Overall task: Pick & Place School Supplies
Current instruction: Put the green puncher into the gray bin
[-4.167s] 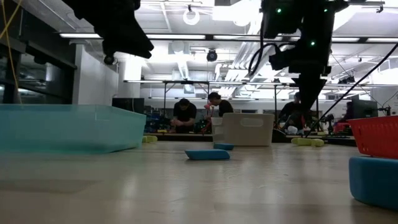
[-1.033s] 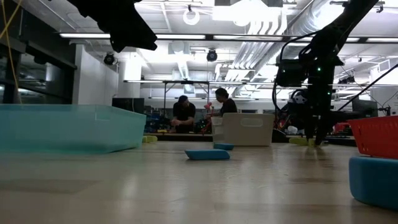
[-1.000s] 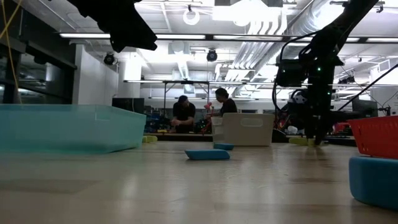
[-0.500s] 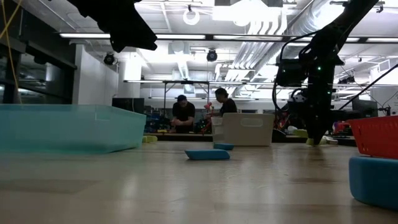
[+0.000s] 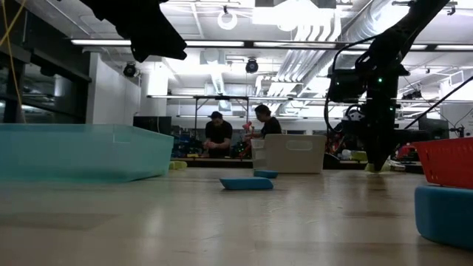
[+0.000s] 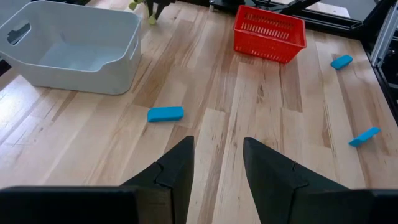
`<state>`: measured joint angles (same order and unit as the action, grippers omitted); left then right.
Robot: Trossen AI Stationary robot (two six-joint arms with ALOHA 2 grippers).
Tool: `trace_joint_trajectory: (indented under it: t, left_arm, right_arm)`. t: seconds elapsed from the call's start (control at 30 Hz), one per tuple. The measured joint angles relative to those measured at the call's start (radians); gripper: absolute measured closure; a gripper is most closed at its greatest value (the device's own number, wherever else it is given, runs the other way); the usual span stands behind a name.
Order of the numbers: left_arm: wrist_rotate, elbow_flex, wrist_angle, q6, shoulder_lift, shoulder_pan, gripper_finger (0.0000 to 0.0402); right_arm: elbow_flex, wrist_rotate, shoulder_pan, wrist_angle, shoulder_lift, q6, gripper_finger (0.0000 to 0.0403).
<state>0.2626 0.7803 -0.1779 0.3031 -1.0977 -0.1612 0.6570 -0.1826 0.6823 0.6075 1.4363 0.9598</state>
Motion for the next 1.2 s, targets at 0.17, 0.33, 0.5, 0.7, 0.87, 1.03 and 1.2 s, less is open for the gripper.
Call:
trace_joint_trajectory:
  t: [0.17, 0.33, 0.5, 0.7, 0.87, 1.03, 1.2]
  left_arm:
    - [0.0, 0.0, 0.0, 0.0, 0.0, 0.0, 0.0267]
    - [0.0, 0.0, 0.0, 0.0, 0.0, 0.0, 0.0267]
    - [0.0, 0.0, 0.0, -0.001, 0.0, 0.0, 0.0267]
    - [0.0, 0.0, 0.0, -0.001, 0.0, 0.0, 0.0267]
    - [0.0, 0.0, 0.0, -0.001, 0.0, 0.0, 0.0267]
    - [0.0, 0.0, 0.0, -0.001, 0.0, 0.0, 0.0267]
    - [-0.001, 0.0, 0.0, -0.001, 0.0, 0.0, 0.0267]
  right_arm:
    - [0.045, 0.002, -0.009, 0.061, 0.0, -0.054, 0.0379]
    - [0.122, 0.002, -0.029, 0.163, -0.001, -0.104, 0.0379]
    - [0.224, 0.008, -0.056, 0.275, -0.001, -0.166, 0.0379]
    - [0.377, 0.011, -0.085, 0.426, -0.001, -0.293, 0.0379]
    - [0.491, 0.116, -0.096, 0.471, -0.001, -0.414, 0.0379]
    - [0.561, 0.207, -0.106, 0.426, -0.002, -0.583, 0.0379]
    - [0.571, 0.225, -0.134, 0.349, 0.008, -0.658, 0.0378]
